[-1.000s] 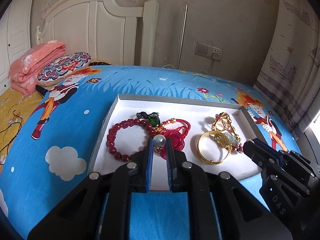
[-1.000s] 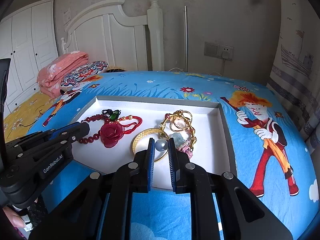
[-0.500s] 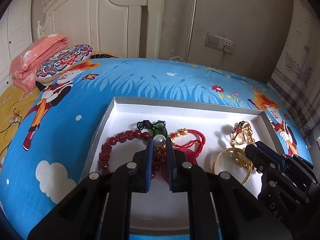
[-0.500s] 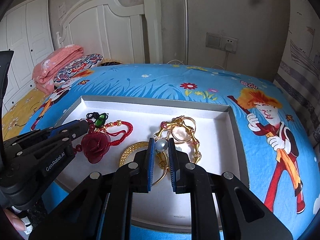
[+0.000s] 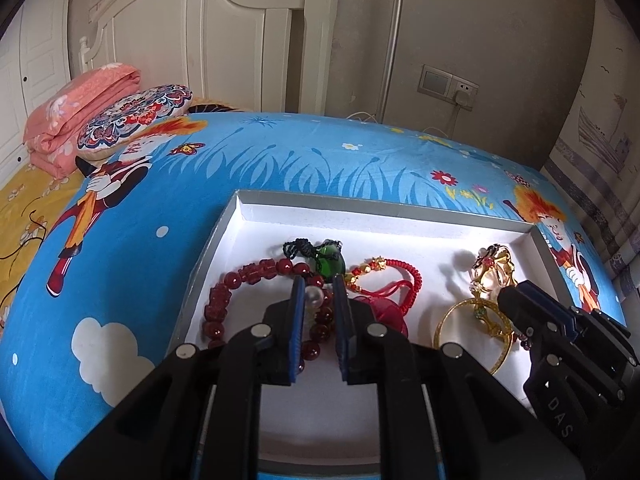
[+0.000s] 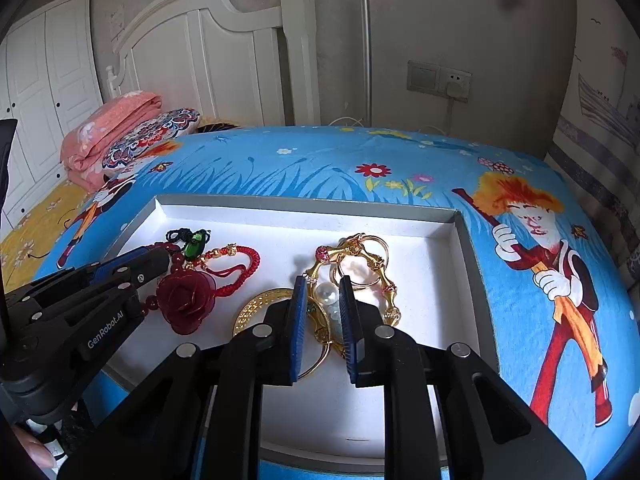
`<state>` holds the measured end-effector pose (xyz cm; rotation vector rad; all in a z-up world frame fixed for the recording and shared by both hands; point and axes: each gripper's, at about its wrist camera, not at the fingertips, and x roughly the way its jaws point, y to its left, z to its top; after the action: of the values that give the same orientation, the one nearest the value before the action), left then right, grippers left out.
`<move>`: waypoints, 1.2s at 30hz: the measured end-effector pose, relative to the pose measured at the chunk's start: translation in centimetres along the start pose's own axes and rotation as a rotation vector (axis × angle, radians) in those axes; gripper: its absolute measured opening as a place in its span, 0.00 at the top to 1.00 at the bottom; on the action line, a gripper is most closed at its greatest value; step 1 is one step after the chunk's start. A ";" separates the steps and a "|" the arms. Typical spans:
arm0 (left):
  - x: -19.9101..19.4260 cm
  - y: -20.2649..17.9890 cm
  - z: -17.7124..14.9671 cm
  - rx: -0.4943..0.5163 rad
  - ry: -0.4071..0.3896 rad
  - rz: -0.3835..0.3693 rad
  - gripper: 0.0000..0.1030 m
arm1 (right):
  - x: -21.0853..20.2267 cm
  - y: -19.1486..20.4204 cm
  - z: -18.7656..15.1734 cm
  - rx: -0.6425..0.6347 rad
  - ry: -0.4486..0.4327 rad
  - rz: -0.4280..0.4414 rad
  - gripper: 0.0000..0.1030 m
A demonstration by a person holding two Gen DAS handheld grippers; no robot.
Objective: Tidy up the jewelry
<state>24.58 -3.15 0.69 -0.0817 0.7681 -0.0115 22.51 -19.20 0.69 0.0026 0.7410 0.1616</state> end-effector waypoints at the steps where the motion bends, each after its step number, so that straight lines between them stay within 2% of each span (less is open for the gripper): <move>1: -0.1 0.0 0.0 -0.002 -0.003 0.004 0.71 | 0.0 0.0 0.0 0.003 -0.001 -0.001 0.63; 2: -0.2 0.1 0.0 -0.005 -0.009 0.007 0.65 | -0.2 -0.1 0.0 0.005 -0.008 0.001 0.55; 3: -0.3 0.2 0.0 -0.007 -0.017 0.011 0.59 | -0.4 -0.1 0.0 0.003 -0.018 -0.001 0.55; 9: -0.7 0.5 -0.2 -0.008 -0.023 0.018 0.58 | -0.9 0.1 -0.1 -0.013 -0.030 -0.010 0.55; 16: -1.6 0.5 -0.5 0.001 -0.039 0.025 0.44 | -1.7 -0.1 -0.5 -0.003 -0.045 -0.013 0.53; 20: -2.7 0.6 -0.7 0.001 -0.056 0.023 0.34 | -2.8 -0.3 -0.7 0.004 -0.068 -0.017 0.40; 22: -3.5 0.7 -0.9 -0.002 -0.071 0.025 0.21 | -3.6 -0.3 -0.9 0.000 -0.086 -0.026 0.33; 24: -4.5 0.8 -1.2 -0.005 -0.097 0.041 0.12 | -4.6 -0.3 -1.1 -0.003 -0.112 -0.047 0.21; 26: -5.6 0.9 -1.4 -0.004 -0.129 0.057 0.06 | -5.6 -0.4 -1.3 0.005 -0.138 -0.061 0.18; 30: -7.8 1.1 -2.2 0.008 -0.169 0.077 0.05 | -7.3 -0.8 -1.9 0.031 -0.154 -0.071 0.18; 33: -8.8 1.1 -2.9 0.033 -0.176 0.121 0.05 | -8.5 -0.9 -2.6 0.037 -0.164 -0.080 0.18; 36: -10.2 1.4 -3.9 0.029 -0.206 0.120 0.05 | -9.6 -0.9 -3.3 0.032 -0.173 -0.092 0.18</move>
<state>14.51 -1.66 4.84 -0.0087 0.5657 0.0981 13.45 -21.73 4.58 0.0125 0.5699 0.0613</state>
